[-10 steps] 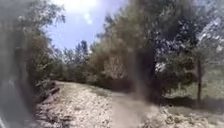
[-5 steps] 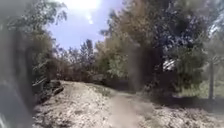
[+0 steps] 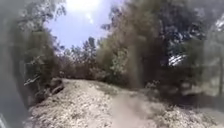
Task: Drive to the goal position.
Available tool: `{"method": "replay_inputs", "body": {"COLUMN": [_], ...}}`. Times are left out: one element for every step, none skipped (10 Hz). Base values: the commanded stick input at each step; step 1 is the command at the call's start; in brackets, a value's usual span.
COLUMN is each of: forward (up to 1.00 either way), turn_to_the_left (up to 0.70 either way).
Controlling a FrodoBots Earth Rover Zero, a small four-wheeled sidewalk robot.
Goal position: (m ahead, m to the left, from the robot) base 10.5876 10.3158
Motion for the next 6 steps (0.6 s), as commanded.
{"method": "replay_inputs", "body": {"forward": [0.44, 0.44, 0.44, 0.44, 0.44, 0.44], "turn_to_the_left": [0.10, 0.23, 0.27, 0.27, 0.27, 0.02]}}
